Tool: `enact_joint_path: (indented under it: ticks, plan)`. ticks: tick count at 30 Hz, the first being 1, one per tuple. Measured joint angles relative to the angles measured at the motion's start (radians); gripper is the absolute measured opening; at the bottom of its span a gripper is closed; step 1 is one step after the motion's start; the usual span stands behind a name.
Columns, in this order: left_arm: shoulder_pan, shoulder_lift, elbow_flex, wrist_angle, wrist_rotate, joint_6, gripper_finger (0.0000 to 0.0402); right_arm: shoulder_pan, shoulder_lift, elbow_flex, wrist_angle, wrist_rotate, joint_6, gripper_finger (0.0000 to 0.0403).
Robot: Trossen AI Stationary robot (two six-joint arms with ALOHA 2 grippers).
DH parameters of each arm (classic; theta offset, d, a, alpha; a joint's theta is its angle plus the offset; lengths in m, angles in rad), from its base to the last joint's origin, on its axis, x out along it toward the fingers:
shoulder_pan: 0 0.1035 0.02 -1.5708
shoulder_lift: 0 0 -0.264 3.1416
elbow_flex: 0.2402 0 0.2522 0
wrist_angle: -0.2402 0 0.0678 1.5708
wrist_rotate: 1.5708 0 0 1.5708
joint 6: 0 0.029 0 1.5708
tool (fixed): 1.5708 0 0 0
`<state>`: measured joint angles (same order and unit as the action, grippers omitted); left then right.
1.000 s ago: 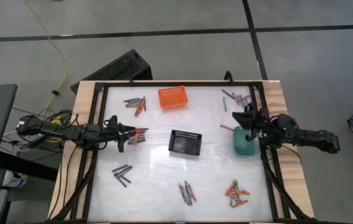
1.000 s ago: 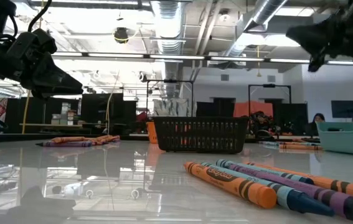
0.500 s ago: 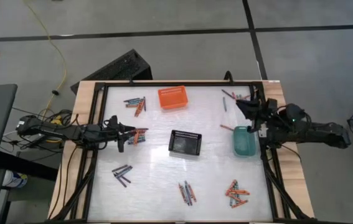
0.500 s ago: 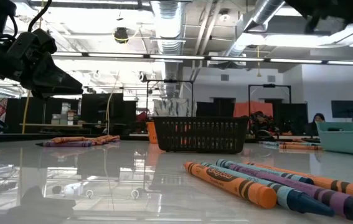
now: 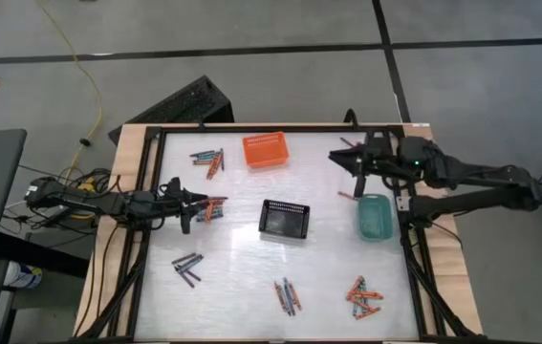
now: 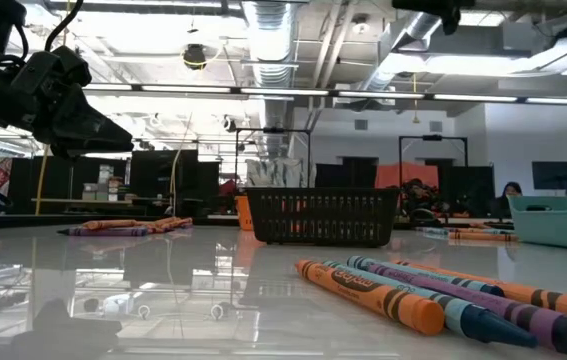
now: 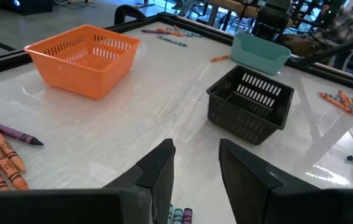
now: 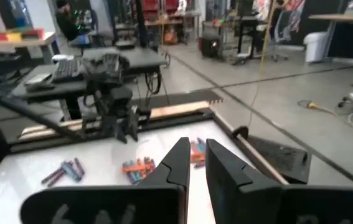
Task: Sort crayons
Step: Put the orange crayon into the orange bin
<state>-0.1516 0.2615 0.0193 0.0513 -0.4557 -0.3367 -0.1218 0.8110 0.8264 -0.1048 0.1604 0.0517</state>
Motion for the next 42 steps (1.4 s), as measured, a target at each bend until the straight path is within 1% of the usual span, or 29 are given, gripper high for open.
enact_joint_path:
  ticks: [11,17,21,25,28,30,34,38,42]
  plan:
    - [0.000,0.000,0.000,0.000,0.000,0.000,0.0116,-0.018,0.123,0.012,-0.018,0.000,0.022,0.0056]
    - [0.000,0.000,0.000,0.000,0.000,0.000,0.0116,-0.017,0.227,0.118,-0.132,-0.001,0.053,0.0058]
    - [0.000,0.000,0.000,0.000,0.000,0.000,0.0116,0.000,0.318,0.230,-0.285,0.000,0.054,0.0073]
    - [0.000,0.000,0.000,0.000,0.000,0.000,0.0116,0.006,0.407,0.344,-0.517,0.020,0.075,0.0103]
    - [0.000,0.000,0.000,0.000,0.000,0.000,0.0116,0.006,0.475,0.402,-0.698,0.021,0.104,0.0128]
    - [0.000,0.000,0.000,0.000,0.000,0.000,0.0116,0.006,0.518,0.423,-0.800,0.013,0.121,0.0144]
    - [0.000,0.000,0.000,0.000,0.000,0.000,0.0116,0.006,0.603,0.427,-0.937,-0.043,0.146,0.0162]
    - [0.000,0.000,0.000,0.000,0.000,0.000,0.0116,0.001,0.698,0.427,-1.044,-0.054,0.140,0.0163]
    - [0.000,0.000,0.000,0.000,0.000,0.000,0.0116,-0.019,0.783,0.427,-1.085,-0.055,0.082,0.0158]
